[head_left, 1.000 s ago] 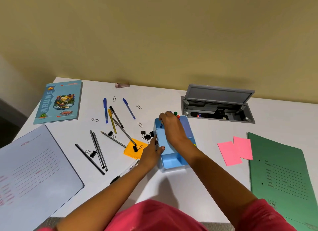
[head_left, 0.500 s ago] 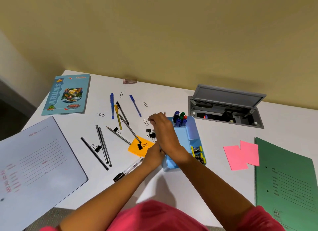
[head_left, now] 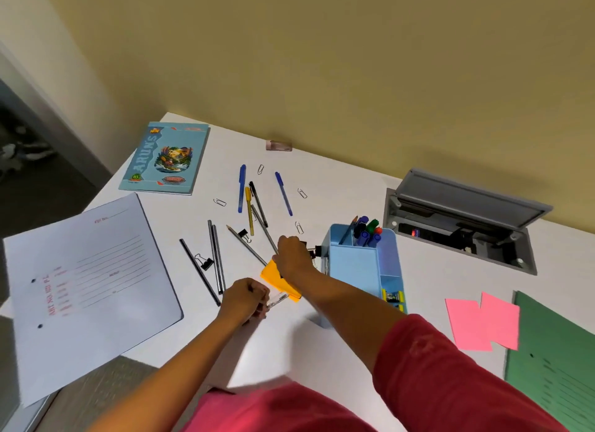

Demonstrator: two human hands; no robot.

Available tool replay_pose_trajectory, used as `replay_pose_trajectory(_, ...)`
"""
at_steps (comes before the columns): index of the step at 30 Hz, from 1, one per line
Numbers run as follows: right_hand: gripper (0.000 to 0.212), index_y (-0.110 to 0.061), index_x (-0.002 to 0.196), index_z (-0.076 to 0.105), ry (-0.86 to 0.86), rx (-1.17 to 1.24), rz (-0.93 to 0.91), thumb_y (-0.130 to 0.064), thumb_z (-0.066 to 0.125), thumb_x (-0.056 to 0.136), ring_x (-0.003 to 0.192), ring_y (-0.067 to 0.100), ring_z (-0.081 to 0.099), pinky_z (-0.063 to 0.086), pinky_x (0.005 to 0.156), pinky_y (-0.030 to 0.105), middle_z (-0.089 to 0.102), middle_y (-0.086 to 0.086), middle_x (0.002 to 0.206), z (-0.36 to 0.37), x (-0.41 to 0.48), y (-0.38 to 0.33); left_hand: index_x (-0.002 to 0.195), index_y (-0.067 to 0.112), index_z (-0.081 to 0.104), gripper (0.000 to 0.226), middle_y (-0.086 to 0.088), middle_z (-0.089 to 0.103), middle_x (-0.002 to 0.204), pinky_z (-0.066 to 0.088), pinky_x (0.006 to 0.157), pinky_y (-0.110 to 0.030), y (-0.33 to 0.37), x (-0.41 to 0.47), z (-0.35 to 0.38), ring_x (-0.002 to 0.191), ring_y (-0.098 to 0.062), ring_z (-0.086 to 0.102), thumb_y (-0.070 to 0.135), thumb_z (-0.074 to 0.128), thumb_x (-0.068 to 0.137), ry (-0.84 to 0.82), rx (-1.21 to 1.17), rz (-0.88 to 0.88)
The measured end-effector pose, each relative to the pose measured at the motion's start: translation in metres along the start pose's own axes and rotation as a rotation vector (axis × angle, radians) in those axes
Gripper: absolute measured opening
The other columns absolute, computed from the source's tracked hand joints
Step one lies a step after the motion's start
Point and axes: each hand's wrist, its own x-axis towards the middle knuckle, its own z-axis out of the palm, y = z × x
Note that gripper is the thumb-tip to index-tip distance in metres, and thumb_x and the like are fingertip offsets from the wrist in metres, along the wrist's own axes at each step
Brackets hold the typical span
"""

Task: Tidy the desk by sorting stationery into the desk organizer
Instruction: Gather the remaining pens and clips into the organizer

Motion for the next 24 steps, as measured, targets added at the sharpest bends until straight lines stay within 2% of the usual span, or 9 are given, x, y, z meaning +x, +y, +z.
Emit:
replay_pose_trajectory(2, 0.023, -0.002, 0.112, 0.051, 0.015, -0.041, 0.026, -0.014, 0.056, 0.093, 0.105, 0.032, 0.058, 0.048, 0.077, 0.034, 0.056, 0.017, 0.116, 0.003, 0.001, -0.002, 0.069, 0.002, 0.059, 0.028, -0.015, 0.055, 0.063, 0.040, 0.039, -0.019, 0.000, -0.002, -0.010, 0.046, -0.021, 0.050, 0.001, 0.042, 0.091, 0.059, 0.001, -0.006)
replay_pose_trajectory(5, 0.019, -0.003, 0.110, 0.052, 0.008, -0.050, 0.066, -0.011, 0.054, 0.092, 0.104, 0.030, 0.060, 0.050, 0.079, 0.034, 0.058, 0.016, 0.114, 0.003, -0.002, -0.002, 0.072, 0.010, 0.064, 0.025, -0.009, 0.066, 0.069, 0.050, 0.048, -0.023, -0.002, 0.000, -0.025, 0.056, -0.021, 0.061, 0.005, 0.046, 0.089, 0.239, 0.118, 0.030)
replay_pose_trajectory(8, 0.013, -0.003, 0.097, 0.055, 0.025, 0.059, 0.116, -0.012, 0.057, 0.087, 0.092, 0.031, 0.063, 0.046, 0.065, 0.033, 0.063, 0.016, 0.102, -0.001, -0.004, -0.003, 0.079, 0.012, 0.068, 0.024, -0.006, 0.069, 0.072, 0.051, 0.057, -0.025, -0.004, 0.005, -0.033, 0.061, -0.021, 0.064, 0.008, 0.046, 0.088, 0.322, 0.174, 0.057)
replay_pose_trajectory(10, 0.011, -0.007, 0.088, 0.050, 0.068, 0.137, 0.136, -0.014, 0.058, 0.084, 0.085, 0.032, 0.064, 0.042, 0.058, 0.030, 0.064, 0.016, 0.093, -0.009, -0.008, -0.005, 0.081, 0.011, 0.067, 0.020, -0.003, 0.067, 0.072, 0.052, 0.067, -0.029, -0.004, 0.008, -0.035, 0.068, -0.025, 0.065, 0.008, 0.048, 0.088, 0.362, 0.178, 0.063)
replay_pose_trajectory(14, 0.013, -0.007, 0.091, 0.052, 0.235, 0.275, 0.037, -0.017, 0.057, 0.085, 0.071, 0.027, 0.062, 0.051, 0.058, 0.034, 0.063, 0.011, 0.078, -0.031, -0.025, -0.004, 0.088, 0.008, 0.066, 0.017, -0.002, 0.066, 0.081, 0.038, 0.060, -0.021, -0.004, 0.017, -0.038, 0.080, -0.023, 0.062, 0.010, 0.049, 0.089, 0.428, 0.229, 0.122)
replay_pose_trajectory(17, 0.010, -0.013, 0.081, 0.050, 0.405, 0.412, -0.032, -0.016, 0.057, 0.088, 0.058, 0.020, 0.060, 0.053, 0.053, 0.035, 0.058, 0.002, 0.064, -0.051, -0.043, 0.007, 0.092, 0.005, 0.065, 0.011, -0.004, 0.068, 0.090, 0.036, 0.071, -0.024, 0.000, 0.023, -0.041, 0.085, -0.019, 0.058, 0.010, 0.056, 0.088, 0.504, 0.227, 0.180)
replay_pose_trajectory(21, 0.007, -0.012, 0.085, 0.051, 0.638, 0.440, -0.012, -0.011, 0.054, 0.091, 0.057, 0.013, 0.054, 0.044, 0.050, 0.020, 0.057, 0.001, 0.070, -0.078, -0.056, 0.027, 0.095, 0.001, 0.061, 0.014, -0.015, 0.064, 0.095, 0.038, 0.073, -0.027, 0.006, 0.029, -0.047, 0.085, -0.023, 0.055, 0.004, 0.065, 0.082, 0.573, 0.215, 0.223)
replay_pose_trajectory(24, 0.015, -0.007, 0.084, 0.053, 0.672, 0.401, 0.100, -0.015, 0.050, 0.095, 0.059, 0.015, 0.054, 0.042, 0.052, 0.023, 0.058, 0.006, 0.072, -0.089, -0.057, 0.043, 0.101, -0.002, 0.056, 0.023, -0.021, 0.057, 0.105, 0.040, 0.076, -0.030, 0.006, 0.034, -0.051, 0.090, -0.029, 0.055, 0.000, 0.066, 0.080, 0.592, 0.197, 0.224)
